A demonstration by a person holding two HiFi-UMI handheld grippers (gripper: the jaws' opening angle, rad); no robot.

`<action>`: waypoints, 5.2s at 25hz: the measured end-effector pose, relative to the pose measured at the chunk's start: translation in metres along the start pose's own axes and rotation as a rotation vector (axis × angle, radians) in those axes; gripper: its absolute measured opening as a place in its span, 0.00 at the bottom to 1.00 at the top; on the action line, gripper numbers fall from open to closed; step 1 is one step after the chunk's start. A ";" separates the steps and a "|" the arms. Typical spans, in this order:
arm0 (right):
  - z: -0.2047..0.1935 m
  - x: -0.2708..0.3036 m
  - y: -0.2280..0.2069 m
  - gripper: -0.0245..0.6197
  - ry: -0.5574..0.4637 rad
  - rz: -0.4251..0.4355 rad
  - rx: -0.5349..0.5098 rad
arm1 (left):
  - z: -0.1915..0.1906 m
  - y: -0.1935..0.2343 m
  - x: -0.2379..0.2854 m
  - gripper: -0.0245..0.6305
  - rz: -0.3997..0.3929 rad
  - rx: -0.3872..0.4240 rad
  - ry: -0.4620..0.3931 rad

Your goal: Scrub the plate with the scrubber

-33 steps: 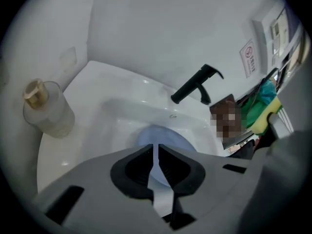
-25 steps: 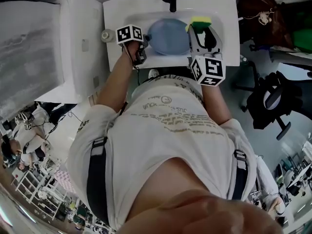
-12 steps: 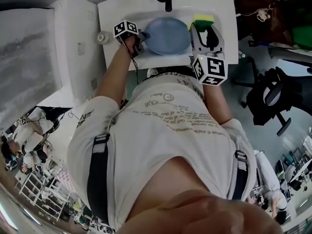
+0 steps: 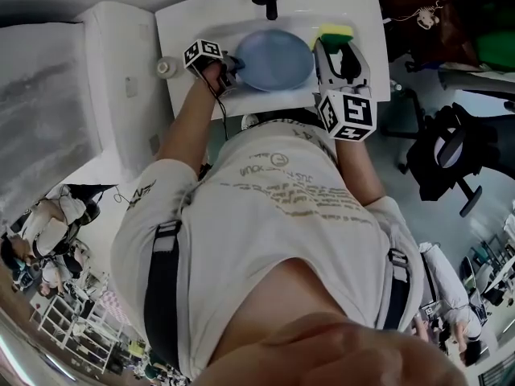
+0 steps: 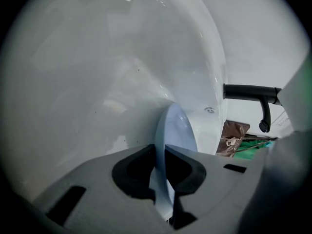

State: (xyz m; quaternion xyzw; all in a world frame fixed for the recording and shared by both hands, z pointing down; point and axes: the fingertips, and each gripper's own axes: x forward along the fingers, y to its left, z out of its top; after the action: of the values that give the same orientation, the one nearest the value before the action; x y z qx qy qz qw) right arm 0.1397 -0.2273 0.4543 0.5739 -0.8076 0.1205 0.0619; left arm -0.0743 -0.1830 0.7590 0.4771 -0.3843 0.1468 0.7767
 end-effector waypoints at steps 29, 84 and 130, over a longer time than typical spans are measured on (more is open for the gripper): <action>-0.023 -0.022 0.045 0.35 0.105 0.020 -0.022 | -0.044 -0.074 -0.071 0.11 -0.166 0.356 -0.120; -0.130 0.013 0.015 0.36 0.776 -0.186 0.300 | -0.094 -0.131 -0.095 0.09 -0.120 0.840 -0.202; -0.133 0.004 -0.005 0.35 0.763 -0.155 0.217 | -0.081 -0.134 -0.108 0.10 -0.219 0.773 -0.245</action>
State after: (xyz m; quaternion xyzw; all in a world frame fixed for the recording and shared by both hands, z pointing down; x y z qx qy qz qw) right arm 0.1379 -0.1976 0.5836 0.5505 -0.6637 0.4042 0.3052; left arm -0.0293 -0.1666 0.5749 0.7853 -0.3374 0.1390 0.5001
